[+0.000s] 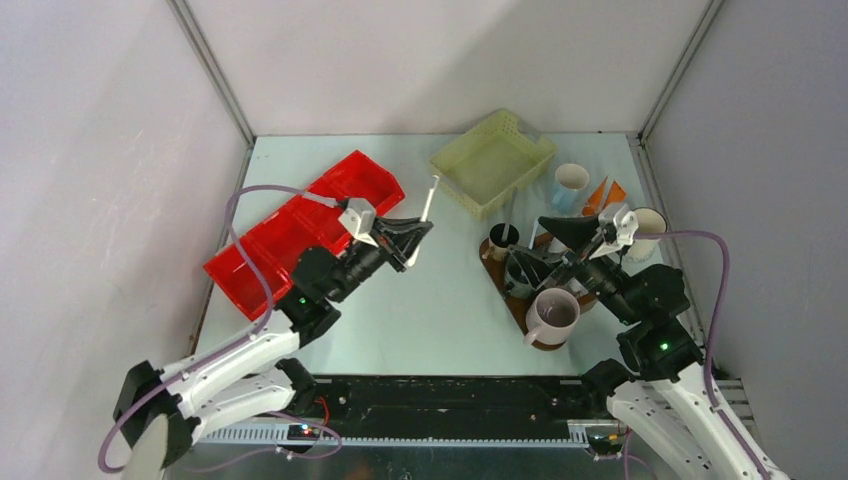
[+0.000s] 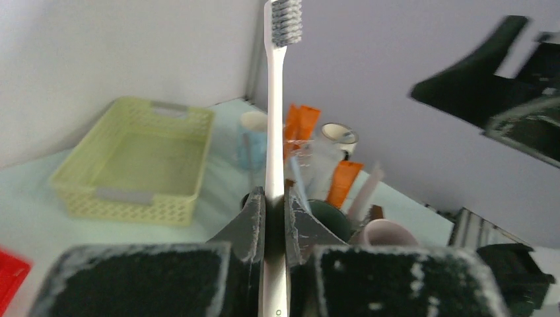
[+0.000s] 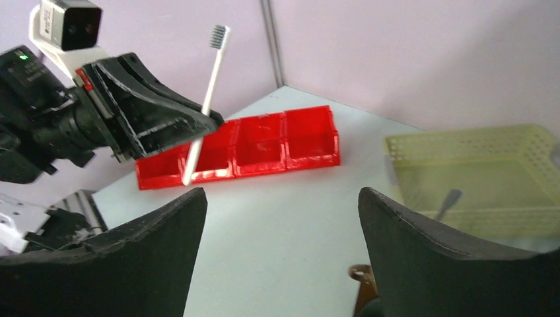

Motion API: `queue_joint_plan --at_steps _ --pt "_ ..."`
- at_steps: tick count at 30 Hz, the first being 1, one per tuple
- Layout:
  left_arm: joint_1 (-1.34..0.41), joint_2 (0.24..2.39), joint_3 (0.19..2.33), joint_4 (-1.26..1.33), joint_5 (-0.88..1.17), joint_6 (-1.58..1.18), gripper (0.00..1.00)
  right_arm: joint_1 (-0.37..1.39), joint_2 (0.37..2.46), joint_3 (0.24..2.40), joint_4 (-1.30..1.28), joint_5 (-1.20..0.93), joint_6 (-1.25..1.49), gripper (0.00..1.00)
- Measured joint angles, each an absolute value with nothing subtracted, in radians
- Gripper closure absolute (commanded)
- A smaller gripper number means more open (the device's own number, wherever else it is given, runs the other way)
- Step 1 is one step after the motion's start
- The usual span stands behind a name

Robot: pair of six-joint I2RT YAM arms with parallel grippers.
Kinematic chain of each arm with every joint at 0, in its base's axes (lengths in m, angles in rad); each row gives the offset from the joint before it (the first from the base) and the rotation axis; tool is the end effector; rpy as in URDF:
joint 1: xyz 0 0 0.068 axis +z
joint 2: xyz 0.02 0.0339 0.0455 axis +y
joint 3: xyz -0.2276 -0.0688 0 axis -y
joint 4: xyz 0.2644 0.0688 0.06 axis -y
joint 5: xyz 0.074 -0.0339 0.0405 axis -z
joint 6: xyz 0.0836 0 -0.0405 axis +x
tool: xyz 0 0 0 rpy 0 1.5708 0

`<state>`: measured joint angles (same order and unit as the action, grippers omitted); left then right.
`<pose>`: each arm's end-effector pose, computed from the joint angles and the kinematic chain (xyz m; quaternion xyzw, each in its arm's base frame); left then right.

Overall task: Prepare toiletry sets of a toothbrush and toothpaste on the tray
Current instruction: Place the toothbrush in the cup.

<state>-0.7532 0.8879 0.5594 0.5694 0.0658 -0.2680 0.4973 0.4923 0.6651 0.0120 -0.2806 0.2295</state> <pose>0.2143 -0.2084 0.2991 0.1733 0.5924 -0.4021 0.6763 0.1834 0.1259 0.3540 -0.1911 0.6125 0.3543 0.6803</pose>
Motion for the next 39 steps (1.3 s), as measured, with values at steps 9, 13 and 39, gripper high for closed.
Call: queue_joint_plan --at_steps 9,13,39 --pt "-0.913 1.051 0.677 0.696 0.156 -0.222 1.0 0.542 0.582 0.665 0.159 -0.345 0.343 0.17" --pt "-0.96 1.108 0.719 0.721 0.193 -0.208 1.0 0.565 0.611 0.665 0.218 -0.349 0.375 0.18" --pt "-1.072 1.177 0.797 0.631 0.184 -0.044 0.23 0.589 0.608 0.667 0.298 -0.373 0.397 1.0"
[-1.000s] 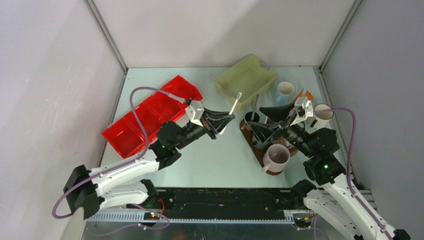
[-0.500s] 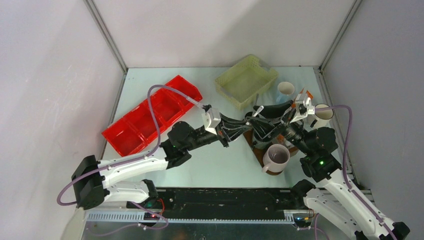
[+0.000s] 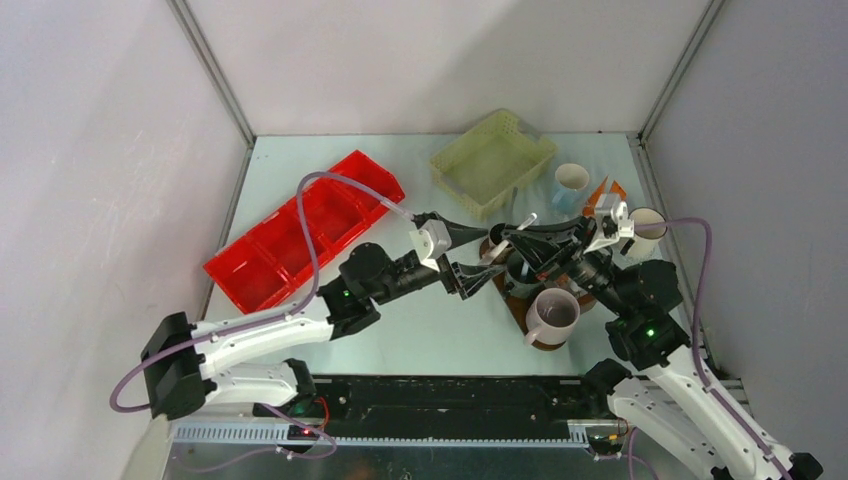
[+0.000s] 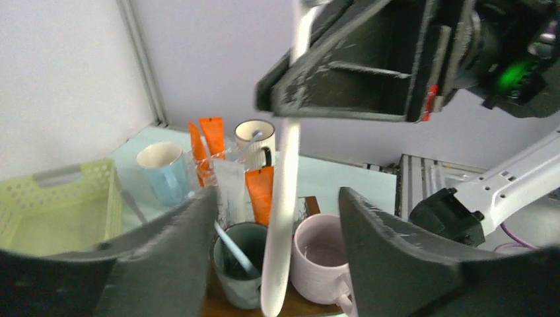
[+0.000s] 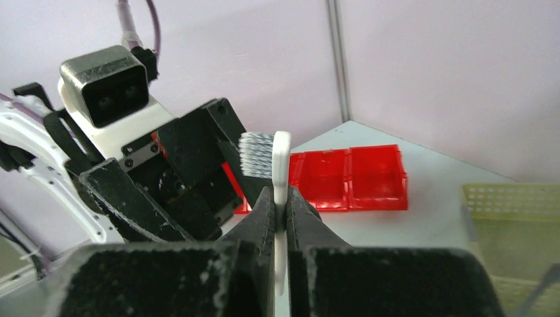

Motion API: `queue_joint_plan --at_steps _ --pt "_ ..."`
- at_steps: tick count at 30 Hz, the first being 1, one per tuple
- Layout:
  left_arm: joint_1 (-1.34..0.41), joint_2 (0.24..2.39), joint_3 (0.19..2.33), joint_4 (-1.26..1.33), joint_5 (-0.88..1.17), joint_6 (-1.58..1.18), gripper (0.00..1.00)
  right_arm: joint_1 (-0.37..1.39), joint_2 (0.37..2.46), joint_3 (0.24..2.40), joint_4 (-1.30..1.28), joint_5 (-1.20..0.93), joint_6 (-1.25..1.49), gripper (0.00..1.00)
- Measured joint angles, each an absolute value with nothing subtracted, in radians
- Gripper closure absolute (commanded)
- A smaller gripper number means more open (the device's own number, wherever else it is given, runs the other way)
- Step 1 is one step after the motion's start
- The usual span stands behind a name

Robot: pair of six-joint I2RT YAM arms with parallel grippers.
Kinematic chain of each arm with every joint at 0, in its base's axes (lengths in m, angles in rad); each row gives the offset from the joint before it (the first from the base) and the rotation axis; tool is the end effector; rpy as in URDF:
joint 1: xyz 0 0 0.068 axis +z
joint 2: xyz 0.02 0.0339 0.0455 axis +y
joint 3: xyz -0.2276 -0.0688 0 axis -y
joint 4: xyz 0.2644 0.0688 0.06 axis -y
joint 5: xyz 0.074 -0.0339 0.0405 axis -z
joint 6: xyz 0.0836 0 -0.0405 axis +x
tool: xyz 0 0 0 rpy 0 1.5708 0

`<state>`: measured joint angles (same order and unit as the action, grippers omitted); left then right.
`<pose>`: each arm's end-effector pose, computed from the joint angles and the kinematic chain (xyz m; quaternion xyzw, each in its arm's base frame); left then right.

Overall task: Prepare toiletry sets of a toothbrush and toothpaste on the tray
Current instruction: Place the toothbrush in the cup.

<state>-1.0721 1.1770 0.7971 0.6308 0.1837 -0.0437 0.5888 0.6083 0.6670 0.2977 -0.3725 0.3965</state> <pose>0.1548 -0.3162 0.3201 0.3634 0.4959 -0.4642 0.6376 0.1793 0.1564 0.3720 -0.2052 0.5435 0.4748 0.6611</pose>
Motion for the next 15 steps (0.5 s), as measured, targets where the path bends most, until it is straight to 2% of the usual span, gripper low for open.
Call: queue_joint_plan --at_steps 3,4,10,15 --pt "-1.073 1.146 0.797 0.565 0.114 -0.018 0.03 0.587 0.566 0.667 0.244 -0.336 0.347 1.0" --pt "-1.073 1.133 0.797 0.542 0.083 -0.01 0.02 0.586 0.552 0.667 0.222 -0.321 0.326 1.0" --pt "-1.024 1.039 0.797 0.391 -0.113 -0.02 0.0 0.58 0.473 0.672 0.073 -0.202 0.206 1.0" --pt "-0.899 0.945 0.783 0.232 -0.268 -0.082 0.0 0.571 0.434 0.673 -0.083 -0.06 0.149 1.0"
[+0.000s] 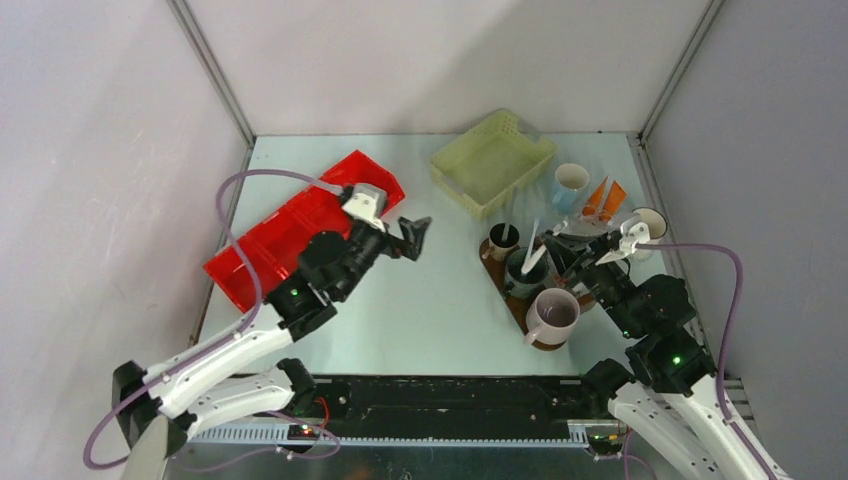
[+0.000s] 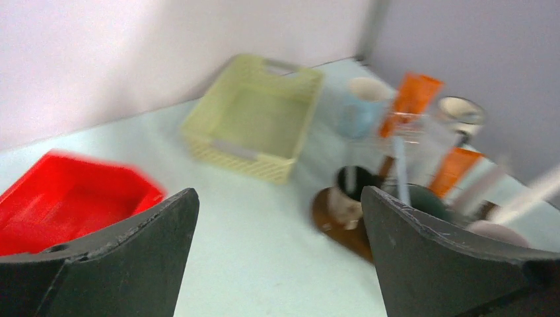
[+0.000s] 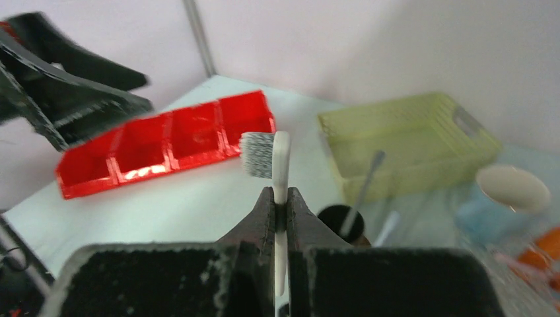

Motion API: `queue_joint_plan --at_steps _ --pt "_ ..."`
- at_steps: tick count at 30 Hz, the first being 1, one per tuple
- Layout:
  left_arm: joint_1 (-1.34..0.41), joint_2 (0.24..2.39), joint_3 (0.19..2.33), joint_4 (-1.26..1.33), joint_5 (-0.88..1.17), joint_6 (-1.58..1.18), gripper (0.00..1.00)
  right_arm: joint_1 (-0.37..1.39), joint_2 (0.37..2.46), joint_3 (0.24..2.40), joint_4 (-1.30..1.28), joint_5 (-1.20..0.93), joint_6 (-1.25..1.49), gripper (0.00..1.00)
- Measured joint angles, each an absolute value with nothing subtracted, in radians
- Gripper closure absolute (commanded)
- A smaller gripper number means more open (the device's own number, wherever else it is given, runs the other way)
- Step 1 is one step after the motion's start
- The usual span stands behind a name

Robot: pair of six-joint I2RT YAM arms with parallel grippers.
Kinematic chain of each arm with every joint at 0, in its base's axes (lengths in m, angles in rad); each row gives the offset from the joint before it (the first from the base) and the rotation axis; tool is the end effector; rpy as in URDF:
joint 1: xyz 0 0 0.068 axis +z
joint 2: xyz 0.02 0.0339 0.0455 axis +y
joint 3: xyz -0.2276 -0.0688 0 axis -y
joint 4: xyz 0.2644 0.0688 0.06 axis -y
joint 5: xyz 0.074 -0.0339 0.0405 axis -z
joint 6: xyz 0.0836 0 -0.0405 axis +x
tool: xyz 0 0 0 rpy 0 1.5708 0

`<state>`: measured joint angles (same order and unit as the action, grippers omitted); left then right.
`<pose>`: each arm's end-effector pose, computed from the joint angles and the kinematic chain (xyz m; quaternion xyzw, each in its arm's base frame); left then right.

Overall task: Prepare toiletry sets of a toothbrush and toothpaste on the tray
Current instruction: Place the toothbrush in the cup.

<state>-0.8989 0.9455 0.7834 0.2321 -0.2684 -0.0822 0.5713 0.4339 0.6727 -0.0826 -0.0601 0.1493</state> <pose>0.2113 -0.2301 0.3254 0.1785 0.6591 -0.2610 0.6823 0.1754 0.1187 0.3545 -0.1584 0.6303 0.2861 0.7041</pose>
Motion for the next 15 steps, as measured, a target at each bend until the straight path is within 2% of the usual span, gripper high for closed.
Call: queue_joint_plan --at_steps 7,15 --pt "-0.678 0.762 0.72 -0.005 -0.446 -0.16 0.0 0.559 0.415 0.693 -0.308 0.144 0.142 1.0" --pt "-0.413 0.543 0.657 -0.173 -0.559 -0.211 0.0 0.539 0.464 0.701 -0.487 0.241 0.19 1.0"
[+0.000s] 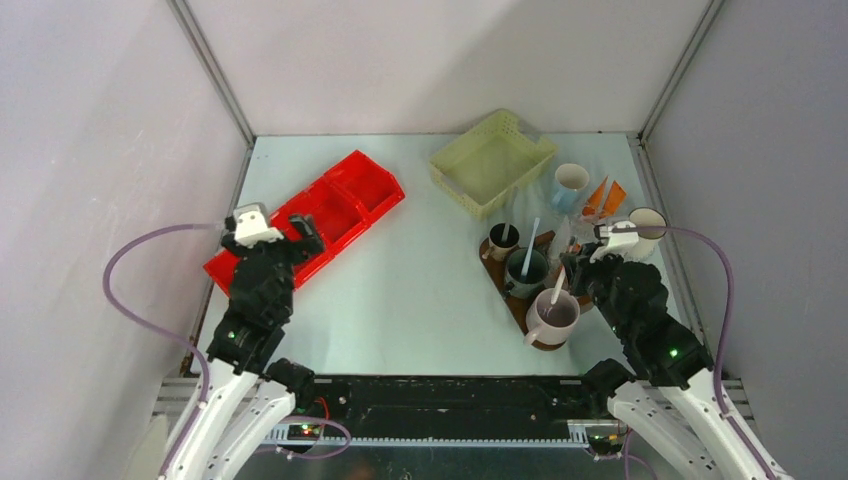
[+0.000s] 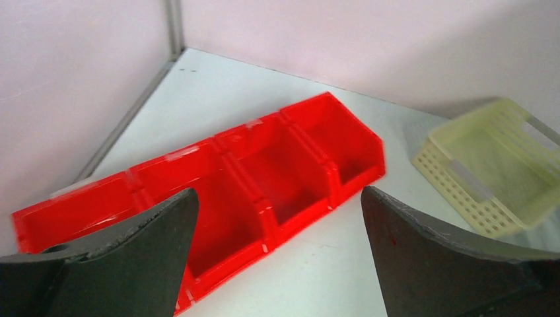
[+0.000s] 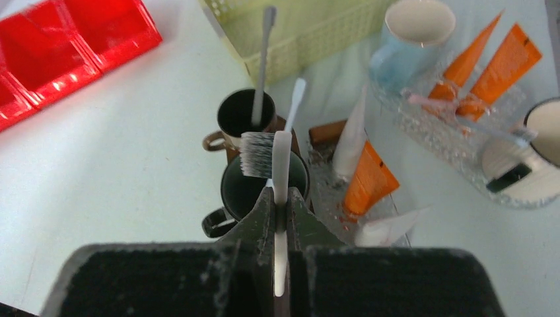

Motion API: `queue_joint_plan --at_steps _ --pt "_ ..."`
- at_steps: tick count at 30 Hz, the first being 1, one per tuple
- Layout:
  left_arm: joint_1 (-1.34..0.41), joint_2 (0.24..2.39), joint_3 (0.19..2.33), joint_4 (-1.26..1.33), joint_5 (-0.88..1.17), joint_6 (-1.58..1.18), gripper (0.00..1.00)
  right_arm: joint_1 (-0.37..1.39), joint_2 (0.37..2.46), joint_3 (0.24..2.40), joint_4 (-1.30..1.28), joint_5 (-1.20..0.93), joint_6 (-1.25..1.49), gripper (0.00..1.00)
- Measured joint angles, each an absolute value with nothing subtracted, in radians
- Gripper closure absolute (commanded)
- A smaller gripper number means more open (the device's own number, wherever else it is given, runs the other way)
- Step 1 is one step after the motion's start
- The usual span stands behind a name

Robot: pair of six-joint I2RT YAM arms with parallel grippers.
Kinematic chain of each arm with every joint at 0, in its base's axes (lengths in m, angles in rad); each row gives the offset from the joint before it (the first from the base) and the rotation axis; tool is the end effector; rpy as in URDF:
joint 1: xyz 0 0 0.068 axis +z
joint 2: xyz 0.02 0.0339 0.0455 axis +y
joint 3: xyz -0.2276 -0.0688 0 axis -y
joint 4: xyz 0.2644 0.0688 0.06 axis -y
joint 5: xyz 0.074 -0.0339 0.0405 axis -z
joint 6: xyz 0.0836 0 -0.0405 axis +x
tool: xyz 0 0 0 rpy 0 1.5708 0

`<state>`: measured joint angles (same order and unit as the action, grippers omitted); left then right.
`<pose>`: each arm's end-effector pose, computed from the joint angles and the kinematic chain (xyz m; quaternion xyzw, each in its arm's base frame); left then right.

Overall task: Prepare toiletry sets of a toothbrush and toothpaste on the tray
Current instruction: Place the toothbrush in the cup, then reset both arms

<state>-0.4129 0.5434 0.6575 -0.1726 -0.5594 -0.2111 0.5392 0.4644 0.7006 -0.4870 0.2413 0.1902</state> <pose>0.2245 -0.0499 0.3124 -0.1180 0.7147 -0.0113 0.6893 0.1903 0.0906 0.2971 -0.0635 0.7852 0.1283 0.6025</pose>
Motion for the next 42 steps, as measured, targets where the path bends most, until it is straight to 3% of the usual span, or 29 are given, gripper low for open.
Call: queue_joint_plan --at_steps 5,15,18,26,35,39,42 --pt "-0.342 0.472 0.621 -0.193 -0.607 -0.208 0.0 0.527 0.503 0.701 -0.574 0.278 0.241 1.0" --pt "-0.326 0.412 0.563 -0.193 -0.645 -0.191 0.0 0.519 0.567 0.656 -0.599 0.292 0.32 0.91" --pt "-0.322 0.389 0.562 -0.186 -0.649 -0.182 0.0 0.519 0.568 0.618 -0.595 0.292 0.339 0.83" --pt "-0.316 0.347 0.554 -0.183 -0.655 -0.175 0.0 0.518 0.542 0.591 -0.593 0.268 0.374 0.41" --pt "-0.314 0.234 0.552 -0.205 -0.68 -0.181 0.0 0.517 0.339 0.604 -0.598 0.27 0.371 0.19" --pt "-0.314 0.18 0.569 -0.268 -0.682 -0.195 0.0 0.517 0.248 0.651 -0.612 0.301 0.338 0.02" --pt "-0.314 0.128 0.601 -0.331 -0.69 -0.212 0.0 0.517 0.17 0.698 -0.612 0.343 0.291 0.01"
